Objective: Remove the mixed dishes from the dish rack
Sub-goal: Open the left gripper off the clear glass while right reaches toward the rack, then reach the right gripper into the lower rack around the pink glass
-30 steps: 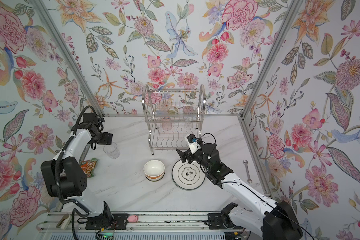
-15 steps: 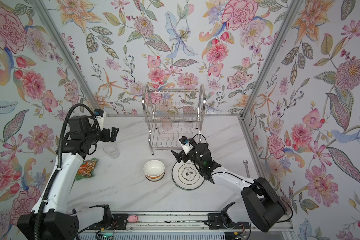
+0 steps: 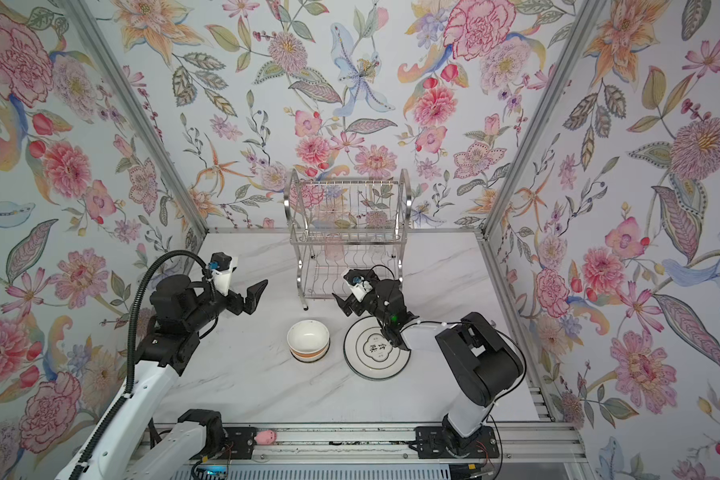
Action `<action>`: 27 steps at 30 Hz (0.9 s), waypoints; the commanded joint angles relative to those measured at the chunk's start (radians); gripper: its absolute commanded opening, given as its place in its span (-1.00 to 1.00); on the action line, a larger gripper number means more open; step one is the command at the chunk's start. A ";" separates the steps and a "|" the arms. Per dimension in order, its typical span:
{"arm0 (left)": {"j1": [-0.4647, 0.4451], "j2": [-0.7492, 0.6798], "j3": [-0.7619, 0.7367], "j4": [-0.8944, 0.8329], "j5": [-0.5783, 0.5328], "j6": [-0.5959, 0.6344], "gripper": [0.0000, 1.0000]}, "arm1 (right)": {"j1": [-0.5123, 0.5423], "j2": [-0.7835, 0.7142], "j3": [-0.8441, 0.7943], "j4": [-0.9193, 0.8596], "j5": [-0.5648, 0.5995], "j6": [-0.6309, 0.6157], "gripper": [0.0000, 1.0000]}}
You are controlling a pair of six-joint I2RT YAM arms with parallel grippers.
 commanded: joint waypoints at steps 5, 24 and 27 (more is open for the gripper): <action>-0.022 -0.024 -0.109 0.165 0.002 0.039 0.98 | -0.017 0.176 0.115 0.169 0.017 -0.012 0.98; -0.035 -0.033 -0.216 0.203 -0.058 0.104 0.99 | -0.083 0.565 0.621 0.040 -0.047 -0.093 0.98; -0.037 -0.038 -0.218 0.203 -0.060 0.105 0.99 | -0.089 0.609 0.689 0.022 -0.050 -0.092 0.98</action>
